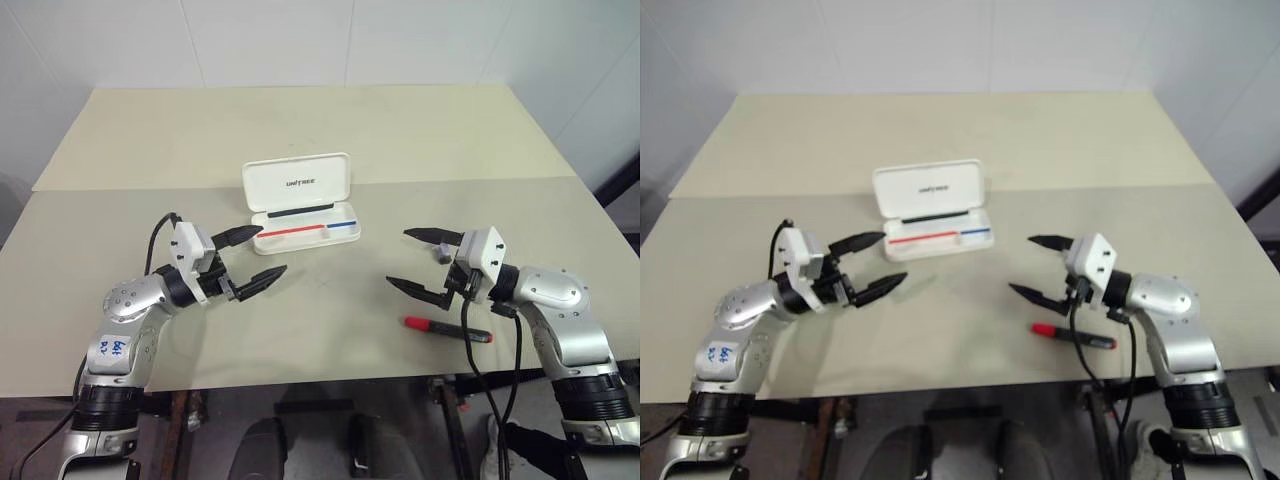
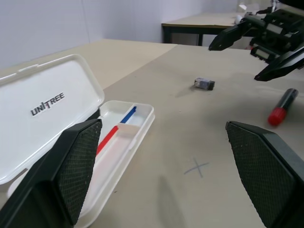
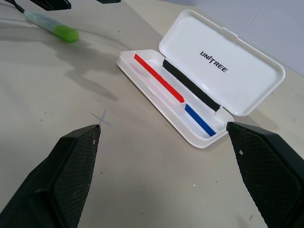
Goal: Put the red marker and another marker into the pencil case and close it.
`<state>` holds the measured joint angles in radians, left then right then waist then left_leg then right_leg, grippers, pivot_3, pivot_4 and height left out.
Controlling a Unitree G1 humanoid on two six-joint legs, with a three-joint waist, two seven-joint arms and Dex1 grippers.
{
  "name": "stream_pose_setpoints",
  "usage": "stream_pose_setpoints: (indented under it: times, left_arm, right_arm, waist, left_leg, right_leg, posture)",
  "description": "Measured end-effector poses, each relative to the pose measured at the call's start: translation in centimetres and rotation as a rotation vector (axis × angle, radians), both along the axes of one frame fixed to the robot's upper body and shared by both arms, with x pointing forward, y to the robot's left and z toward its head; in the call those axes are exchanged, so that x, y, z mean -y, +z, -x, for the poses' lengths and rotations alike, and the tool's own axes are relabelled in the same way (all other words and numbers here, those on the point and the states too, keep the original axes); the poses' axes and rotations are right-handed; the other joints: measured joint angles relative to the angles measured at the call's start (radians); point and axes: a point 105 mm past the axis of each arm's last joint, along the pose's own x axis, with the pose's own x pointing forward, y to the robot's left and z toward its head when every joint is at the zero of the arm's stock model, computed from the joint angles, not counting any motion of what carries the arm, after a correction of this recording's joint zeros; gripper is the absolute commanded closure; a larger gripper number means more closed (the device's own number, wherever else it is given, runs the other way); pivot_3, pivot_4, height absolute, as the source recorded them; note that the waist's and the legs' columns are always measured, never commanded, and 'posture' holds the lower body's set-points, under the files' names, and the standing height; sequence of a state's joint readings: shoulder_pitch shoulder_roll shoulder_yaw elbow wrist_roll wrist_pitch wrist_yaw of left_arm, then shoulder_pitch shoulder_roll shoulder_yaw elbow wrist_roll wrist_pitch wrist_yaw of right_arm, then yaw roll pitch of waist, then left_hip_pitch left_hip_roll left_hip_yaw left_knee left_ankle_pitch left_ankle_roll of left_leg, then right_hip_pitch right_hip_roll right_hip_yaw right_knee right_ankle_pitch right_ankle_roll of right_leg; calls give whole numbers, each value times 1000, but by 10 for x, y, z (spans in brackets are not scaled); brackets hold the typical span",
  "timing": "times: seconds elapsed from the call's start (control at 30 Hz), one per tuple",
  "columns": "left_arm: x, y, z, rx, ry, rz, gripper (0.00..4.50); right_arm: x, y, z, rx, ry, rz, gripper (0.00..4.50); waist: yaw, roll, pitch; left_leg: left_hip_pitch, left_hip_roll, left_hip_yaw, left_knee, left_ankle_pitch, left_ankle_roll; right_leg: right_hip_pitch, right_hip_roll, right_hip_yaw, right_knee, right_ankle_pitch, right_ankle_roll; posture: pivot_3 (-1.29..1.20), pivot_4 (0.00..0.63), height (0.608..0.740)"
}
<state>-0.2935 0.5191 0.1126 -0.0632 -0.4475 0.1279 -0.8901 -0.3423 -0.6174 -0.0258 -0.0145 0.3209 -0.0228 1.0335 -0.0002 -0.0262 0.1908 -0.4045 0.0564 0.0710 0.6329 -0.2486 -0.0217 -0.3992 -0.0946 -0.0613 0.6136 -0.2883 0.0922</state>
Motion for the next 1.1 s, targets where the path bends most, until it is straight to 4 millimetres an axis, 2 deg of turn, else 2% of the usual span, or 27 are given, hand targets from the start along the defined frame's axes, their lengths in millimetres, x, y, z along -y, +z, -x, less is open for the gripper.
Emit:
stream_pose_setpoints:
  times: [0.17,0.63,0.73,0.83,1.1]
  left_arm:
    - [0,5,-3,14,3,-1,25]
    - [-7,-2,-1,-16,-19,-52,25]
    - [-10,-1,1,-10,-27,-64,647]
    - [-11,-1,0,-7,-23,-75,1597]
    - [-11,8,-22,29,43,-189,1597]
  right_arm:
    - [-12,-2,-2,1,19,-25,0]
    - [-18,1,6,-15,57,-21,0]
    - [-19,1,8,-15,64,-20,0]
    - [-20,1,12,-33,89,-10,0]
    - [-10,9,15,-41,118,58,0]
  waist:
    - [0,0,0]
    - [-1,0,0]
    - [-1,0,0]
    - [0,0,0]
    - [2,0,0]
  left_leg:
    - [0,0,0,0,0,0]
    - [0,0,0,1,0,0]
    - [0,0,0,0,0,0]
    - [0,0,0,0,0,0]
    - [0,0,0,1,0,0]
  right_leg:
    - [0,0,0,1,0,0]
    - [0,0,0,2,0,0]
    - [0,0,0,1,0,0]
    - [0,0,0,1,0,0]
    - [0,0,0,2,0,0]
  posture:
    - [0,150,740]
    - [0,150,740]
    - [0,150,740]
    - [0,150,740]
    - [0,150,740]
